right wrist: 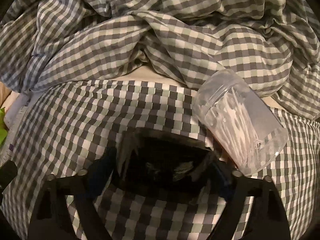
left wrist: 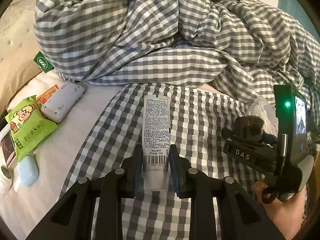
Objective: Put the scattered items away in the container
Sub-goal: 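Grasp the black case with the right tool while the left holds the tube, then carry the white tube and black case with both tools over the box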
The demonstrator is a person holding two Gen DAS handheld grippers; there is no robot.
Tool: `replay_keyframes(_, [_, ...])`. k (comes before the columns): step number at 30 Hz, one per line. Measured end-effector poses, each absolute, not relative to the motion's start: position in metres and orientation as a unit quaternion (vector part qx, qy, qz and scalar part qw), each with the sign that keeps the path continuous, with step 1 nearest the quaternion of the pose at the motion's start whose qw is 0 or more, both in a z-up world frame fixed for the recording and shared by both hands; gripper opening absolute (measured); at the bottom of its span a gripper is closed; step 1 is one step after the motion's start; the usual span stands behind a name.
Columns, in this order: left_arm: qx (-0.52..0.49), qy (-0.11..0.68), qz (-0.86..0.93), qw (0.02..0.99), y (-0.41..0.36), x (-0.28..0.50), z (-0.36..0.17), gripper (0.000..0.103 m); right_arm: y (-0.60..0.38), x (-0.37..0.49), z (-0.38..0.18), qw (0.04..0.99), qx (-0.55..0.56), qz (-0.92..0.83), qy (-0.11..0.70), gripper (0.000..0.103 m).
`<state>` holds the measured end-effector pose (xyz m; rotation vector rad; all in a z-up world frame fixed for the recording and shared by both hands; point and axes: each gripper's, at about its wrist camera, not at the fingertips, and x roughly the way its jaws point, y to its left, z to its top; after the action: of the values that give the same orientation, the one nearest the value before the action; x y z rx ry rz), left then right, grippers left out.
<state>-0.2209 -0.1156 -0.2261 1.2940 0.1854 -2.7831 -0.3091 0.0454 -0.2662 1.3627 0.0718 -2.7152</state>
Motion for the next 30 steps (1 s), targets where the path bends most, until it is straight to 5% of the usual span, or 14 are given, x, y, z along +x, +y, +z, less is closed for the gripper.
replay_keyframes(10, [0.406,0.051,-0.912,0.027,-0.1,-0.213,-0.201,0.026,0.057,-0.289,-0.245,0.085,0.437,-0.895,0.011,0.08])
replay_keyframes(30, [0.342,0.026,-0.939,0.005,-0.024,-0.136,-0.077,0.026,0.128,-0.155,-0.073,0.091,0.325,-0.941,-0.028,0.076])
